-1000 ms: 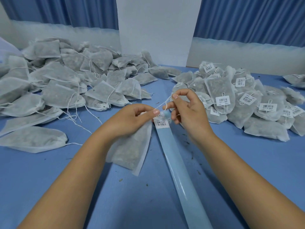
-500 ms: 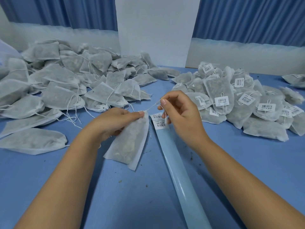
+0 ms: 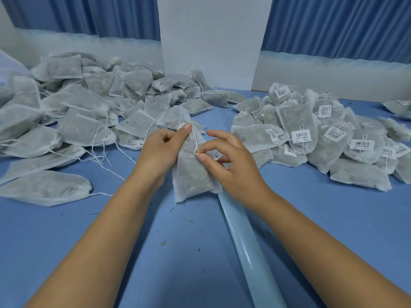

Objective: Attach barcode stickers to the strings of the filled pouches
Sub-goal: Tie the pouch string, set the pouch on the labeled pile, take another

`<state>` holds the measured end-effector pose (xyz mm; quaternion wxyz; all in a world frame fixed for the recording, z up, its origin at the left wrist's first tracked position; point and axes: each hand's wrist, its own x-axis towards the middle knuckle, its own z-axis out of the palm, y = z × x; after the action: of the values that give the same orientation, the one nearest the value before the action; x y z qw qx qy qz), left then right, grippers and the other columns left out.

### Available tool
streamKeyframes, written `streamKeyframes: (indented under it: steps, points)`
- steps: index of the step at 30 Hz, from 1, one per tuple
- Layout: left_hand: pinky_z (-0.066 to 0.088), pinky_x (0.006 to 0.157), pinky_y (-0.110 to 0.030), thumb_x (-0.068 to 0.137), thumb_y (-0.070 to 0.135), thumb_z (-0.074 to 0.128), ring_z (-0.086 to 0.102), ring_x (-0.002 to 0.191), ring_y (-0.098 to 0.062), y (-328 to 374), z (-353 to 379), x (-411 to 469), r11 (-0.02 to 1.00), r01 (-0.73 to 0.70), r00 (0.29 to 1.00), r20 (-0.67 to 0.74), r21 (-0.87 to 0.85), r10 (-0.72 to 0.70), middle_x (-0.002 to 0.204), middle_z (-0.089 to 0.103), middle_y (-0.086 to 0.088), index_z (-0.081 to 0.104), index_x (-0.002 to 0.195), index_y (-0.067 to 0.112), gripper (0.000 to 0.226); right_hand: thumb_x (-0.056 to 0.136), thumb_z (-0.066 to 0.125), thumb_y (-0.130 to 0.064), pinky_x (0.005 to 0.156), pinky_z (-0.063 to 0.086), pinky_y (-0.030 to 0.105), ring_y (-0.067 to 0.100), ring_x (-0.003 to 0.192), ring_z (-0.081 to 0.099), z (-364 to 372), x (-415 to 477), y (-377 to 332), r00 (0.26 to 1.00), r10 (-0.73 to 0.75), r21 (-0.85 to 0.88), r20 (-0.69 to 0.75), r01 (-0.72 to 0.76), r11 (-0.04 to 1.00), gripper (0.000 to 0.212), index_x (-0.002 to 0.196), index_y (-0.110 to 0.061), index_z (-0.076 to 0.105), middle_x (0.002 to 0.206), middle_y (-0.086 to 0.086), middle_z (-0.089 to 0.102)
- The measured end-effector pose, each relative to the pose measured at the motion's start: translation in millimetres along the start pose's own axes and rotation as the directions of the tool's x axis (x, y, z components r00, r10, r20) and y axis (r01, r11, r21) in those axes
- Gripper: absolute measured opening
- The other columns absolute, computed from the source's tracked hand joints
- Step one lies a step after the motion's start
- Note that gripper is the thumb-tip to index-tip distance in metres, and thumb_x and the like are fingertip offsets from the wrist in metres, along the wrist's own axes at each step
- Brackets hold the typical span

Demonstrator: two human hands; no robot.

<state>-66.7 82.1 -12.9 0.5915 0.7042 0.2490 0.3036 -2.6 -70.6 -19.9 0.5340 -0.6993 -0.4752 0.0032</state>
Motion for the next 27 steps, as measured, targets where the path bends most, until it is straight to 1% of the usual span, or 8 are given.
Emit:
streamKeyframes:
  steps: [3, 6, 10, 12, 15, 19, 23, 27]
  points:
    - [0.033, 0.054, -0.024, 0.089, 0.050, 0.066, 0.037, 0.056, -0.011, -1.3, 2.9, -0.9, 0.999, -0.038, 0.998, -0.053, -0.033, 0.037, 0.060, 0.041, 0.005, 0.049, 0.066, 0.018, 0.043, 0.095, 0.061, -0.016, 0.088, 0.045, 0.017, 0.005, 0.124, 0.052, 1.3, 0.4, 0.0, 0.999, -0.017, 0.012, 0.043, 0.016, 1.000, 0.007, 0.096, -0.020, 0.067, 0.112, -0.029, 0.055]
    - [0.038, 0.055, -0.019, 0.088, 0.054, 0.066, 0.042, 0.055, -0.008, 0.7, 7.9, -4.3, 0.998, -0.005, 0.999, -0.038, -0.058, 0.003, 0.059, 0.045, 0.007, 0.052, 0.070, 0.016, 0.044, 0.095, 0.060, -0.013, 0.081, 0.047, 0.020, 0.013, 0.097, 0.061, 1.2, 0.7, 2.6, 0.999, -0.034, -0.002, 0.040, 0.034, 0.999, 0.006, 0.095, -0.015, 0.066, 0.103, -0.013, 0.064]
    - [0.054, 0.089, -0.048, 0.080, 0.061, 0.065, 0.070, 0.091, -0.030, 7.4, 3.0, -4.7, 0.967, 0.176, 0.966, 0.222, -0.183, -0.134, 0.100, 0.072, -0.014, 0.069, 0.103, 0.001, 0.064, 0.095, 0.060, -0.012, 0.074, 0.048, 0.021, 0.012, 0.082, 0.062, -5.0, 4.0, 2.6, 0.997, 0.046, 0.148, -0.067, -0.036, 0.988, 0.014, 0.091, -0.026, 0.064, 0.096, -0.012, 0.067]
    - [0.060, 0.077, -0.036, 0.088, 0.054, 0.063, 0.074, 0.087, -0.019, 6.4, -0.9, -4.2, 0.963, 0.224, 0.930, 0.326, -0.146, -0.167, 0.098, 0.076, -0.004, 0.078, 0.095, 0.020, 0.038, 0.095, 0.060, -0.010, 0.080, 0.050, 0.031, 0.016, 0.086, 0.064, -10.6, 7.3, 3.4, 0.990, 0.056, 0.179, -0.126, -0.033, 0.983, 0.015, 0.091, -0.025, 0.063, 0.097, -0.011, 0.067]
    - [0.060, 0.068, -0.030, 0.094, 0.043, 0.061, 0.075, 0.085, -0.018, 2.8, 1.2, -5.6, 0.956, 0.271, 0.900, 0.380, -0.108, -0.212, 0.096, 0.077, -0.003, 0.076, 0.095, 0.018, 0.029, 0.095, 0.062, -0.012, 0.083, 0.049, 0.031, 0.009, 0.102, 0.060, -13.6, 8.0, 3.5, 0.990, 0.036, 0.139, -0.139, -0.017, 0.990, 0.015, 0.091, -0.027, 0.064, 0.105, -0.012, 0.063]
    - [0.049, 0.062, -0.027, 0.090, 0.044, 0.066, 0.062, 0.072, -0.019, 0.5, 10.1, -9.2, 0.989, 0.146, 0.966, 0.211, 0.018, -0.147, 0.078, 0.065, -0.004, 0.069, 0.092, 0.001, 0.043, 0.092, 0.066, -0.018, 0.074, 0.048, 0.014, -0.004, 0.134, 0.036, -9.7, 4.2, 3.2, 0.992, -0.003, 0.001, -0.123, 0.004, 1.000, 0.015, 0.090, -0.033, 0.068, 0.126, -0.030, 0.046]
    - [0.053, 0.068, -0.032, 0.088, 0.044, 0.069, 0.063, 0.077, -0.023, 1.8, 8.6, -10.6, 0.987, 0.140, 0.968, 0.222, -0.073, -0.121, 0.085, 0.064, -0.013, 0.064, 0.098, -0.007, 0.052, 0.091, 0.067, -0.014, 0.094, 0.050, 0.038, 0.003, 0.135, 0.039, -9.6, 3.3, 8.4, 0.997, -0.020, -0.057, -0.076, 0.016, 0.998, 0.008, 0.096, -0.018, 0.072, 0.121, -0.034, 0.041]
    - [0.059, 0.075, -0.030, 0.073, 0.044, 0.077, 0.073, 0.086, -0.021, 6.5, 4.5, -13.0, 0.974, 0.192, 0.932, 0.335, -0.124, -0.141, 0.096, 0.076, -0.012, 0.072, 0.101, 0.000, 0.052, 0.091, 0.067, -0.015, 0.097, 0.047, 0.037, 0.004, 0.132, 0.042, -10.1, 5.4, 13.1, 0.997, -0.016, -0.014, -0.079, 0.015, 1.000, 0.012, 0.096, -0.024, 0.073, 0.124, -0.022, 0.048]
